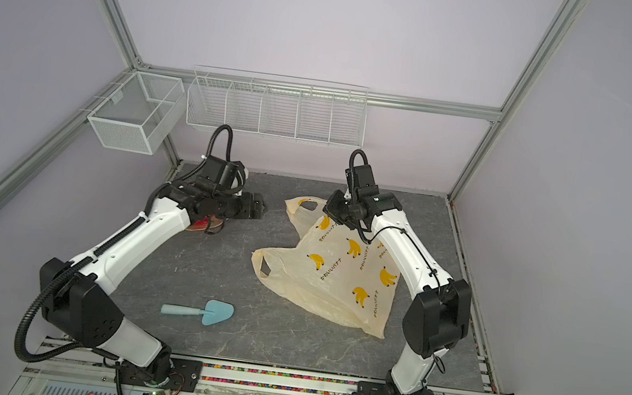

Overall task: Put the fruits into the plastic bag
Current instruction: 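Move the empty left gripper back above the fruit bowl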

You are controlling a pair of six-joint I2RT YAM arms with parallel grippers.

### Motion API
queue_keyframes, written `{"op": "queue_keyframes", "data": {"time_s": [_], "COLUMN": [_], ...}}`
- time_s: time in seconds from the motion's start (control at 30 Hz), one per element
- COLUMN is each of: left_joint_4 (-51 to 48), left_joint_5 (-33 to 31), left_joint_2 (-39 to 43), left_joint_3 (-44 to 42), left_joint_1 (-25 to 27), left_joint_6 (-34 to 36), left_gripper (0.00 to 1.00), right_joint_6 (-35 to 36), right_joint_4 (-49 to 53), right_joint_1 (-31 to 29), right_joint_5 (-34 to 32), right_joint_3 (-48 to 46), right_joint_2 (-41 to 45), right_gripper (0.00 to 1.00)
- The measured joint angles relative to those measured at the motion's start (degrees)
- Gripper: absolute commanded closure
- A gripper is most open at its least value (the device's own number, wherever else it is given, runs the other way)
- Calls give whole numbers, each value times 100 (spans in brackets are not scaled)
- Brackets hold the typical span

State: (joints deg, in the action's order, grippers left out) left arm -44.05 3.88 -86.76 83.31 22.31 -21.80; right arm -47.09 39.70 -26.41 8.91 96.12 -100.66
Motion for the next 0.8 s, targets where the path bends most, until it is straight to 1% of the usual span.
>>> {"op": "queue_keyframes", "data": {"time_s": [0.07, 0.13, 0.27, 0.4, 0.5, 0.6, 0.8], "left_joint_4": [-181, -409, -835, -979, -1005, -1032, -970], "left_joint_5": [-164, -372, -654, -704, -603, -363, 118], "left_joint_2": [-11, -160, -785, -1432, -1843, -2271, -2946], "left_joint_3": [87, 271, 988, 1611, 1906, 2214, 2651], "left_joint_1": [-293, -562, -951, -1228, -1399, -1561, -1711], "left_joint_6": [120, 269, 474, 546, 501, 354, 74], "left_gripper": [10, 10, 10, 11, 12, 13, 14], "right_joint_6": [2, 2, 4, 20, 26, 39, 46], "right_joint_4": [-9, -13, -13, -15, -17, -17, -15], "right_joint_1": [-11, -20, -37, -55, -70, -70, -70], "right_joint_5": [13, 15, 17, 17, 17, 17, 15], "right_joint_3": [13, 22, 44, 109, 160, 162, 254], "right_joint_2": [-28, -66, -125, -190, -234, -267, -352], "right_gripper": [94, 94, 94, 94, 94, 94, 94]}}
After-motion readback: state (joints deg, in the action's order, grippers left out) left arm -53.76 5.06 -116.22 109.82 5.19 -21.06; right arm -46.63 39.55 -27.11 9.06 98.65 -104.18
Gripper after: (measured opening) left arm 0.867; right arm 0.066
